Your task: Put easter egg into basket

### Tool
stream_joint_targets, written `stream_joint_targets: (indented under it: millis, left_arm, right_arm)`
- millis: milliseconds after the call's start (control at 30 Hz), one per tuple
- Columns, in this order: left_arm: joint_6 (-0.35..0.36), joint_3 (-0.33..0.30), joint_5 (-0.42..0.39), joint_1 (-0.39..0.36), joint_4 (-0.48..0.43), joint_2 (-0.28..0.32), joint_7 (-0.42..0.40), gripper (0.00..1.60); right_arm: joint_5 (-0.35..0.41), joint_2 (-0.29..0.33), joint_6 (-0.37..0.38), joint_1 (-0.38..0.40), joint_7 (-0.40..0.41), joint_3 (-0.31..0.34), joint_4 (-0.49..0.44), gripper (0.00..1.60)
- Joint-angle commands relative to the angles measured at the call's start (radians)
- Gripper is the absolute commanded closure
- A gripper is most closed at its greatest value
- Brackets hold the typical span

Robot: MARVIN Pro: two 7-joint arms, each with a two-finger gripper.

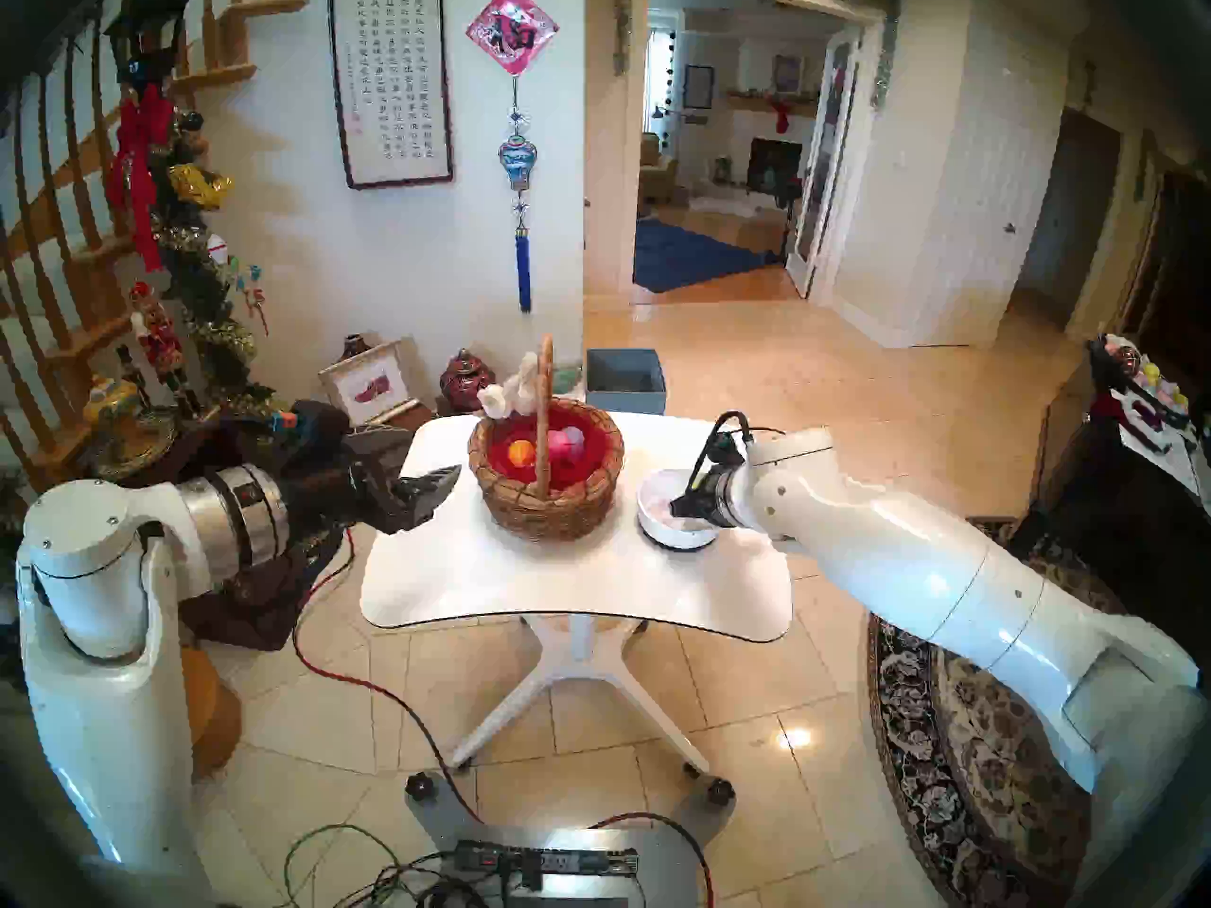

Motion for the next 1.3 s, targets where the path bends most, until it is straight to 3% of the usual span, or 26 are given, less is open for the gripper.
stream_joint_targets:
  millis: [0,467,1267]
  left_arm:
    - [-0.001,0.002,0.001,-0.004,-0.005,0.001,0.001,0.00]
    - [-0.001,0.002,0.000,-0.004,-0.005,0.001,0.001,0.00]
    - [-0.001,0.002,0.001,-0.004,-0.005,0.001,0.001,0.00]
  right_arm:
    - [-0.010,0.009,0.011,0.022,-0.017,0.012,-0.026,0.88]
    - [-0.004,0.032,0.037,0.038,-0.053,0.031,-0.105,0.88]
    - [0.069,0.137,0.094,0.019,-0.170,0.087,-0.295,0.86]
